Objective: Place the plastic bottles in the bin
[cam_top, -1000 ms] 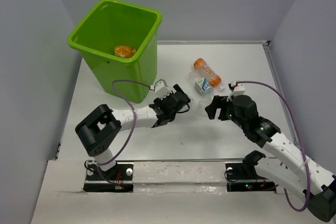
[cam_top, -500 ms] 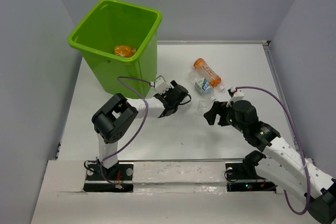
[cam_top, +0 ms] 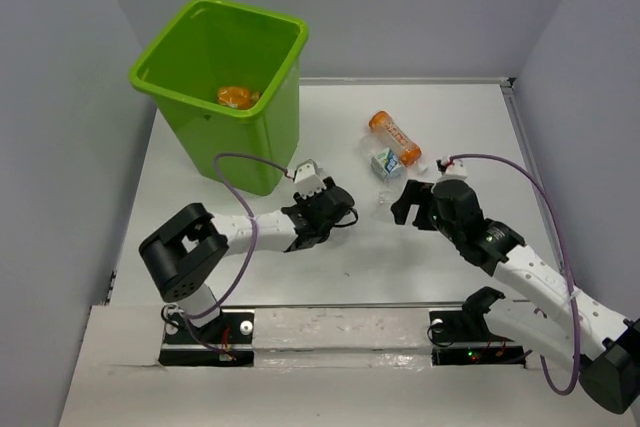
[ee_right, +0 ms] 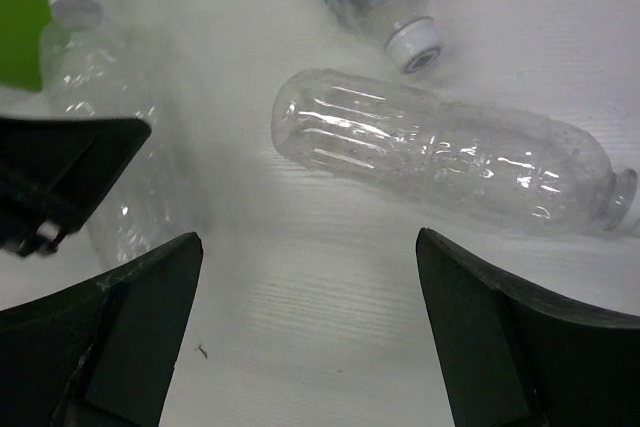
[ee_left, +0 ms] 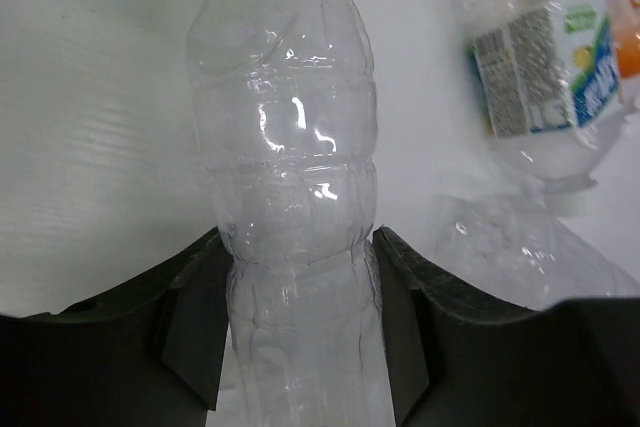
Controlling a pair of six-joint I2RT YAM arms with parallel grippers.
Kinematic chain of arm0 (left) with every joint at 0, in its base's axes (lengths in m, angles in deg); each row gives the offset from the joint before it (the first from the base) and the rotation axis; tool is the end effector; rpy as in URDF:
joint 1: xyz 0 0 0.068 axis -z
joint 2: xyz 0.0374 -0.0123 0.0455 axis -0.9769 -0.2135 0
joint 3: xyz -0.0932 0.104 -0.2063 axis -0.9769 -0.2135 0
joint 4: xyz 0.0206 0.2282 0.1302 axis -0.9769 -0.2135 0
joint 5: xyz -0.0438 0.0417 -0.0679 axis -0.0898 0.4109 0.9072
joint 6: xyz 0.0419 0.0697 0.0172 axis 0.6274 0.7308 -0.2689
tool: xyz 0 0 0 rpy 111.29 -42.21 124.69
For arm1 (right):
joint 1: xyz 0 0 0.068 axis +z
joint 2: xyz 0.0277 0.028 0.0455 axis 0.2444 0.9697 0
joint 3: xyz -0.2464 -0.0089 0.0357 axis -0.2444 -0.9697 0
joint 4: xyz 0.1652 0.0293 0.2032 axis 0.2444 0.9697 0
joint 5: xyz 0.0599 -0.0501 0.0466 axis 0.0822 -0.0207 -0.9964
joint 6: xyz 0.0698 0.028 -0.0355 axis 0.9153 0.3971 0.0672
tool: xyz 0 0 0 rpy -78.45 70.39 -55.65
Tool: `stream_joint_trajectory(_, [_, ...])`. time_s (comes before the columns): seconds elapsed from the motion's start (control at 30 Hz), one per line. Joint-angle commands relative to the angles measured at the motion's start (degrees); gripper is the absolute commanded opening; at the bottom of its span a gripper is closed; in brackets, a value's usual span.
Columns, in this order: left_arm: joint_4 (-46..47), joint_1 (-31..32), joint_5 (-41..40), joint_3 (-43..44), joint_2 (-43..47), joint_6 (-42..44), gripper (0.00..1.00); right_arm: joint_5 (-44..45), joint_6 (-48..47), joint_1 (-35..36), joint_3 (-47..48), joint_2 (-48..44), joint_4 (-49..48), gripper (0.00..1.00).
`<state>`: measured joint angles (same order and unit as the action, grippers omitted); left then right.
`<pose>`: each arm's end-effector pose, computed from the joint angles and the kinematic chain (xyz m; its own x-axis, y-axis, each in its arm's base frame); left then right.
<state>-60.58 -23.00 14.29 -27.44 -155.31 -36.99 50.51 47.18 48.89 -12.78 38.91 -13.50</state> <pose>0.2431 -0.2693 0.1286 -0.5143 -0.5230 -0.6797 -0.1426 0.8336 -0.5336 0.2012 0.1196 0.2163 -0.5932 0.1975 -0.7804 -0.1119 0.9398 0.3230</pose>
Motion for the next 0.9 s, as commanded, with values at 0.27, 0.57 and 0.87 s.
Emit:
stream_joint_trajectory(0.27, [0.5,13.5,-7.6,6.0,22.7,24.2,0.52,8.2,33.8,-9.6,-3.4,0.7,1.5,0.98])
stream_joint_trajectory(0.57, [1.8,13.5,-6.4,16.8,36.1,38.2,0.52,5.1,48.2,-13.7,-6.8,2.3,2.7,1.00])
stream_joint_trajectory(0.87, [2.8,13.2,-12.1,26.9,41.8,50.7,0.50,4.2,49.9,-19.4,-3.6,13.9,1.8,1.00])
